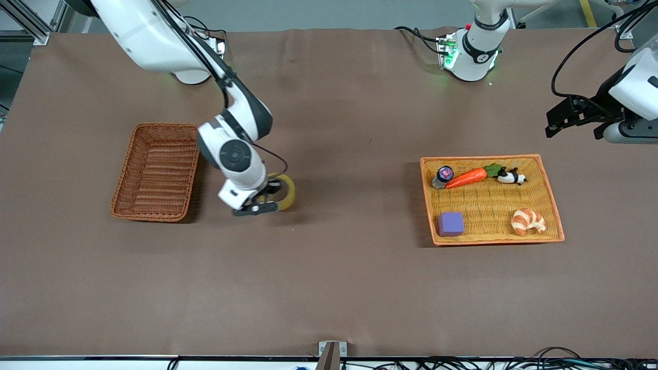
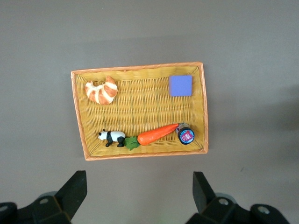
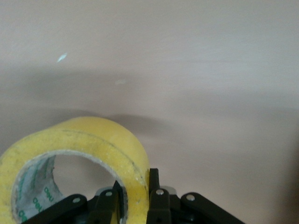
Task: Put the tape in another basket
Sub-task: 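Carry the tape with the right gripper and lower it into the basket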
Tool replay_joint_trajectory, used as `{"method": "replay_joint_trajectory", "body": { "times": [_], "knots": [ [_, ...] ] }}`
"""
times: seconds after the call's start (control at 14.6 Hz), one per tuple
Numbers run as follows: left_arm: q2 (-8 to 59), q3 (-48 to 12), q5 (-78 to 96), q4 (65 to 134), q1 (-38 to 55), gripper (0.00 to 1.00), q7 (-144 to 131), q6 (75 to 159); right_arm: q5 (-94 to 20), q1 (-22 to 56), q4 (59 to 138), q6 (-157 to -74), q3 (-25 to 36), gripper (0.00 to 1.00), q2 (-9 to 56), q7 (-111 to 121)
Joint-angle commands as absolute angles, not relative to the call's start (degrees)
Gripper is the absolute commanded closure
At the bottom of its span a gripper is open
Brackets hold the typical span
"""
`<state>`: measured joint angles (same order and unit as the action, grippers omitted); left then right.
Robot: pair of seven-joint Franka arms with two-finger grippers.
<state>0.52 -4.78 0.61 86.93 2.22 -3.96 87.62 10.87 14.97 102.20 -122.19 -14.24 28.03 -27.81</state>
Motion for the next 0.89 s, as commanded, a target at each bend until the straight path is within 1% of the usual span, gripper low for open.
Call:
{"method": "replay_joint_trajectory", "body": {
  "times": [0.0, 0.07, 0.21, 0.41, 0.62, 0.82],
  "knots": [
    [-2.46, -4.83, 0.7, 90.44, 2.11, 0.0, -4.74, 88.85, 8.01, 8.98, 104.76, -115.07, -12.23, 1.0, 17.95, -19.64],
    [-2.55, -4.83, 0.62, 90.44, 2.11, 0.0, -4.75, 88.94, 6.52, 7.92, 104.77, -112.09, -9.78, 1.0, 16.54, -14.81],
    [-2.46, -4.75, -0.17, 90.35, 2.11, 0.0, -4.75, 89.12, 4.58, 8.0, 105.55, -109.0, -3.02, 1.0, 14.07, -4.71],
    [-2.11, -4.75, -0.53, 90.0, 2.11, 0.0, -4.75, 90.88, 3.96, 8.09, 112.21, -110.29, 6.73, 1.0, 11.0, 8.75],
    [-2.2, -4.31, -0.53, 89.91, 1.85, 0.0, -4.4, 91.05, 3.96, 8.09, 120.64, -116.69, 11.24, 1.0, 8.53, 12.91],
    [-1.67, -4.22, -0.53, 89.04, 1.76, 0.0, -3.6, 91.05, 3.96, 8.26, 130.58, -128.19, 14.76, 0.99, 7.47, 16.96]
  ]
}}
